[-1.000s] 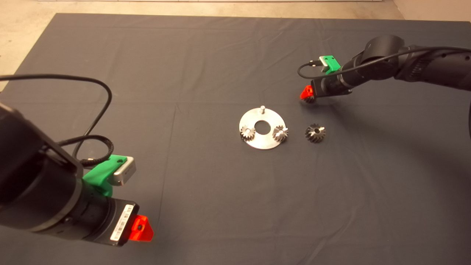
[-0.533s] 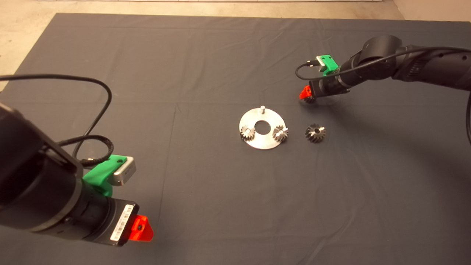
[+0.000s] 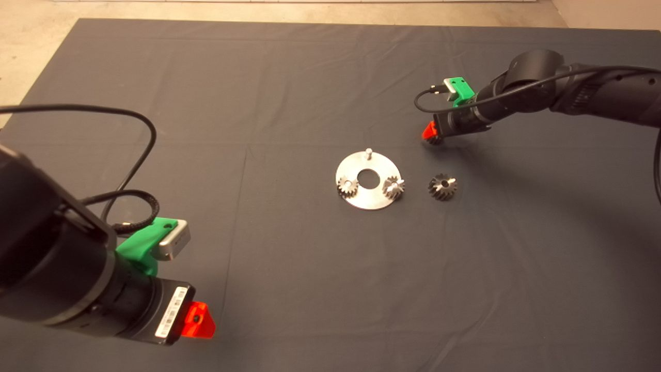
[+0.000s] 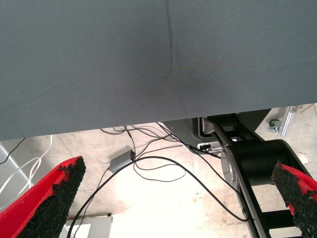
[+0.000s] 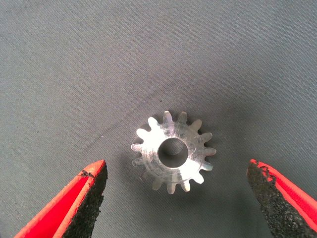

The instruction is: Remove an incorrectly installed larger gear and replace it with the correct smaller gear

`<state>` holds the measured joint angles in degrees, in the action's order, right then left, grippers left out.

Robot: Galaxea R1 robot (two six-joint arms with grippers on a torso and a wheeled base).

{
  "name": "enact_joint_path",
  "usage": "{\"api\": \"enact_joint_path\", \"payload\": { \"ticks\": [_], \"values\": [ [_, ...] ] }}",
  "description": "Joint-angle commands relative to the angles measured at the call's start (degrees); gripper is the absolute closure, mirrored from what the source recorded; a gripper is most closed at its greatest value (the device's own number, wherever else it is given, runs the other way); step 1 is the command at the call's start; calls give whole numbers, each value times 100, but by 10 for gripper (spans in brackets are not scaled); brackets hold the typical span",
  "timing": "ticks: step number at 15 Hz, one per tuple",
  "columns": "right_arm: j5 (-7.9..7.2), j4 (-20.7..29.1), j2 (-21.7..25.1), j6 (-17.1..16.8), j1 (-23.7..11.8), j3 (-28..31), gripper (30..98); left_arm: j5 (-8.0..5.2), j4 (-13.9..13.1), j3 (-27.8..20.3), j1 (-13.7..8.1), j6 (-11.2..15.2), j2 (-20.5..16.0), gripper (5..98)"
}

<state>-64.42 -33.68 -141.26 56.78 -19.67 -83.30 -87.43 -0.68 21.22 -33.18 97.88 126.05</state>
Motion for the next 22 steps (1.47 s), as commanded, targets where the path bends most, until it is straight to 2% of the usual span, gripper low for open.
{"api": "enact_joint_path", "payload": {
  "ticks": [1,4,6,20,22],
  "values": [
    [-1,-209,-3,-27,-99,43,532,-107,-81,-94,-22,30,4,58],
    [-1,-270,-3,-35,-99,43,532,-107,-81,-94,-22,30,4,58],
    [-1,-297,-3,-36,-99,43,585,-107,-81,-94,-22,30,4,58],
    [17,-393,-11,-27,15,-1,587,-99,-90,-94,40,30,4,58],
    [104,-402,-11,-27,24,-1,587,-90,-85,-94,48,35,4,58]
  ]
}}
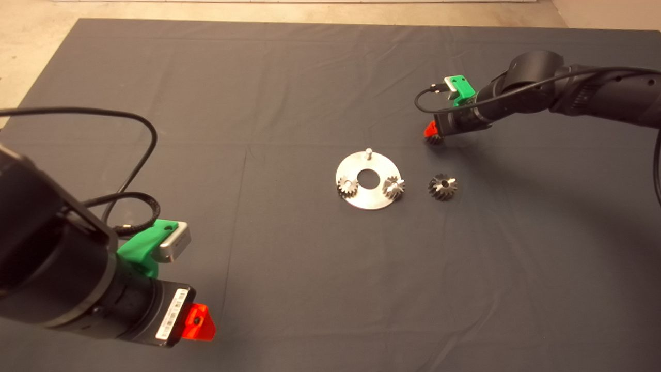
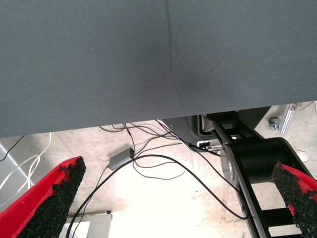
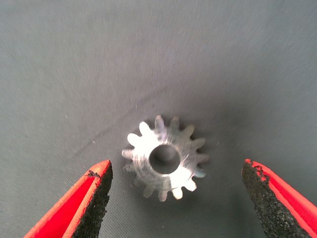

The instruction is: Remove an incorrectly installed larger gear and replace it with the correct smaller gear

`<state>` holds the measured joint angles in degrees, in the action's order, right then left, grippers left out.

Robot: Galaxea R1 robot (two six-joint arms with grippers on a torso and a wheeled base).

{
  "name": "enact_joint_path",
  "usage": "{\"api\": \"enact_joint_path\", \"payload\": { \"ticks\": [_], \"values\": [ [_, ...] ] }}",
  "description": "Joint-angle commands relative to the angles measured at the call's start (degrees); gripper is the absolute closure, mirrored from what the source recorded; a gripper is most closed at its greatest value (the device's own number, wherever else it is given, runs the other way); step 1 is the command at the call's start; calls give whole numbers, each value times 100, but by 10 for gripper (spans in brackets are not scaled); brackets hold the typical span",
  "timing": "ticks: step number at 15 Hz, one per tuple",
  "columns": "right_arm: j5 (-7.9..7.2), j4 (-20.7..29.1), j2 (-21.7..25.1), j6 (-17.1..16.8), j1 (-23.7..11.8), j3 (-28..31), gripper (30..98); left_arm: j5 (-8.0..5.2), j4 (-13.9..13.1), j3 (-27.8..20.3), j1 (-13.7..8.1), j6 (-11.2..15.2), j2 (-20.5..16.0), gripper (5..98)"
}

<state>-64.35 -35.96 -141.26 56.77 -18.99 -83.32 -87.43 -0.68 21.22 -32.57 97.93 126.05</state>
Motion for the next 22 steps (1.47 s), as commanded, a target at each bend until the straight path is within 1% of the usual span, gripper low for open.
{"api": "enact_joint_path", "payload": {
  "ticks": [1,3,5,9,11,12,16,17,18,22],
  "values": [
    [140,-181,-11,-26,-43,2,587,-90,-84,-94,-13,33,4,58],
    [169,-323,-11,-52,-43,2,587,-90,-87,-94,-13,33,-5,58],
    [169,-332,-11,-61,-43,2,633,-98,-90,-94,-13,33,-5,58],
    [169,-614,-11,-61,-43,11,633,-99,-81,-94,-4,33,-5,58],
    [169,-614,-11,-61,-43,11,643,-99,-81,-94,-4,33,-5,58],
    [178,-614,-11,-52,-43,11,675,-99,-90,-94,-4,33,0,58],
    [213,-614,-3,-43,-43,11,687,-99,-81,-94,-4,42,-5,58],
    [213,-614,-3,-26,-43,2,713,-99,-90,-94,-4,47,-5,58],
    [213,-614,-3,-26,-43,11,720,-99,-85,-94,-3,77,-5,58],
    [213,-614,15,-35,18,11,723,-99,-81,-94,2,77,-2,58]
  ]
}}
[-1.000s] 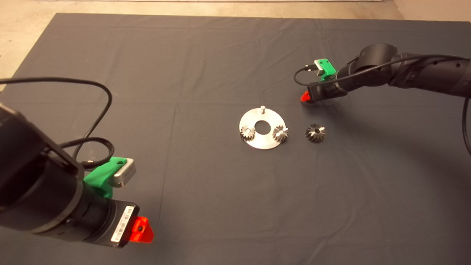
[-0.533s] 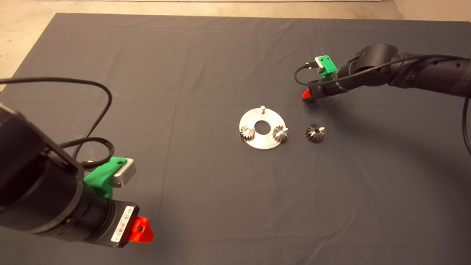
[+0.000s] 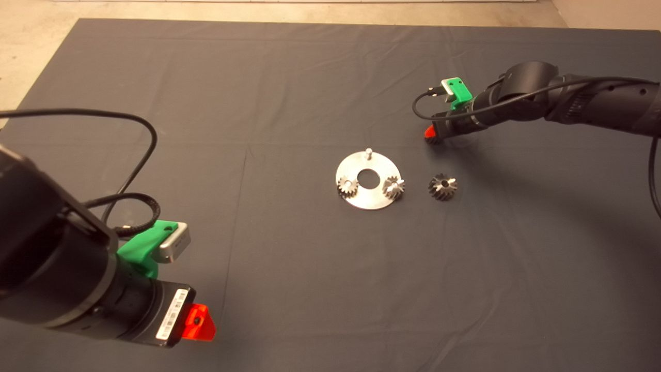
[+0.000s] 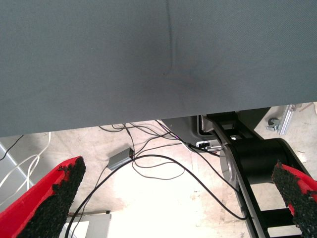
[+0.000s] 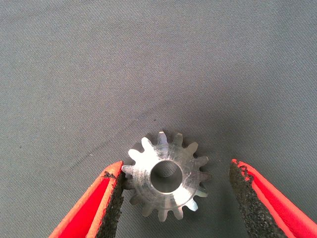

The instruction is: Remove an incorrectly installed larger gear and replace it with the correct smaller gear

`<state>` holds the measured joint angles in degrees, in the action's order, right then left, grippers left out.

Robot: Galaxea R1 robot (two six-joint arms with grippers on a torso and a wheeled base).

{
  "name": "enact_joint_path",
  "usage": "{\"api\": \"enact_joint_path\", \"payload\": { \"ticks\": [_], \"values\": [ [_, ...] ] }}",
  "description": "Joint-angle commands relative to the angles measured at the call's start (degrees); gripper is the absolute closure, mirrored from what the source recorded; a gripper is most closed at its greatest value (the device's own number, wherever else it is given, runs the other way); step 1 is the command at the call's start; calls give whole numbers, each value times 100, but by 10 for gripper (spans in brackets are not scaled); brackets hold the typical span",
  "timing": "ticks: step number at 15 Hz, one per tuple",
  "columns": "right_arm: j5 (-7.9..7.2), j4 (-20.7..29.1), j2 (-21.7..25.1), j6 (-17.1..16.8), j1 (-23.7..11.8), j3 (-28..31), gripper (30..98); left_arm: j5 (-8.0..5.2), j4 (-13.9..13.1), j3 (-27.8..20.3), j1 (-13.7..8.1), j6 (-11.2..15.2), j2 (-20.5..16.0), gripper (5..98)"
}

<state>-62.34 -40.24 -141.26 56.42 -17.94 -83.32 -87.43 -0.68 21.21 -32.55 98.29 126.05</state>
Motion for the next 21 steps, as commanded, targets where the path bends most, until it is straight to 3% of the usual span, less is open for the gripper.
{"api": "enact_joint_path", "payload": {
  "ticks": [1,14,16,21],
  "values": [
    [12,-186,31,8,-87,11,723,-99,-81,-92,1,50,4,58],
    [20,-186,41,71,-78,11,723,-96,-87,-92,38,50,4,58],
    [20,-186,41,71,-78,11,777,-90,-82,-92,38,50,4,58],
    [20,-186,50,62,-43,6,820,-90,-85,-92,38,50,0,58]
  ]
}}
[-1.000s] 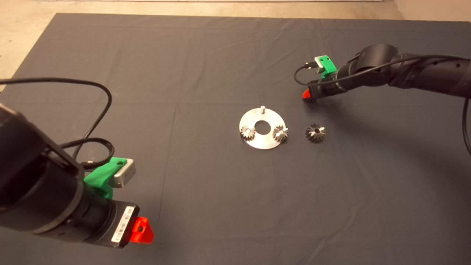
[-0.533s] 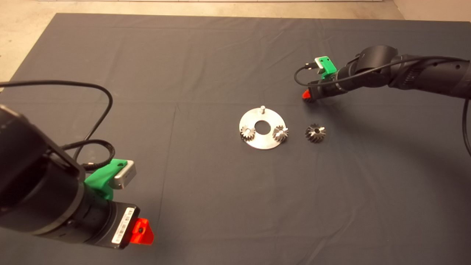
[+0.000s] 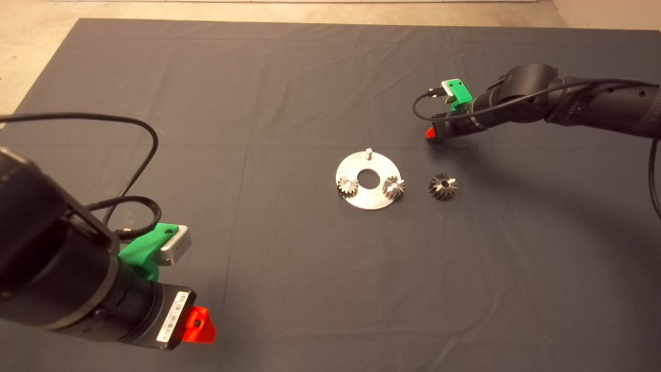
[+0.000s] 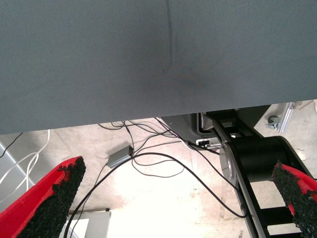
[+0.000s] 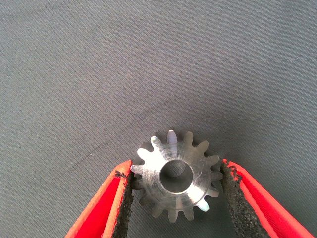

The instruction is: Remove an incorrectly installed larger gear and replace it with the correct smaller gear

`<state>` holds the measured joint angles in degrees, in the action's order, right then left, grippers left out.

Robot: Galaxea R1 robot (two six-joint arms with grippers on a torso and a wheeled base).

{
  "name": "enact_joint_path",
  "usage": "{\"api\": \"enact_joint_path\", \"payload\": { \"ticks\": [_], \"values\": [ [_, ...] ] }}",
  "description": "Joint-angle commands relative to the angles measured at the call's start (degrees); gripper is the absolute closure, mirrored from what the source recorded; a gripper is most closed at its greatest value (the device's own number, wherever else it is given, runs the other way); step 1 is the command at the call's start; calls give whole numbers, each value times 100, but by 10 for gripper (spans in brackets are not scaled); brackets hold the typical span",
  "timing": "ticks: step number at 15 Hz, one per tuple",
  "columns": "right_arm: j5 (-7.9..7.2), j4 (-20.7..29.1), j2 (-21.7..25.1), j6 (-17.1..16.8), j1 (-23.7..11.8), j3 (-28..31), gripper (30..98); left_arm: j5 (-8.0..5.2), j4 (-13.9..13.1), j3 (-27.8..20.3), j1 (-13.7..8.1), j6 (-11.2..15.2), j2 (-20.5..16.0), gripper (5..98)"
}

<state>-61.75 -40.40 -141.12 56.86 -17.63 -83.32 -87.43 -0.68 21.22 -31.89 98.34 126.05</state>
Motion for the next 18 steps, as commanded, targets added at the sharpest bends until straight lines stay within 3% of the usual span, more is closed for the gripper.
{"api": "enact_joint_path", "payload": {
  "ticks": [1,3,9,12,16,17,18],
  "values": [
    [-31,-170,35,3,-66,4,820,-90,-88,-93,-28,45,1,58],
    [-33,-170,35,9,-57,2,853,-90,-86,-93,-28,45,4,58],
    [-28,-163,26,-8,-39,11,857,-99,-88,-93,-28,71,4,58],
    [-57,-149,23,-8,-69,279,869,-99,-86,-93,-28,71,4,58],
    [-197,-107,-18,36,-409,837,869,-98,-81,-93,-28,71,4,58],
    [-303,-74,-57,54,-470,846,870,-90,-81,-93,-28,71,4,58],
    [-501,-22,-162,54,-553,846,870,-90,-88,-93,-28,71,4,58]
  ]
}}
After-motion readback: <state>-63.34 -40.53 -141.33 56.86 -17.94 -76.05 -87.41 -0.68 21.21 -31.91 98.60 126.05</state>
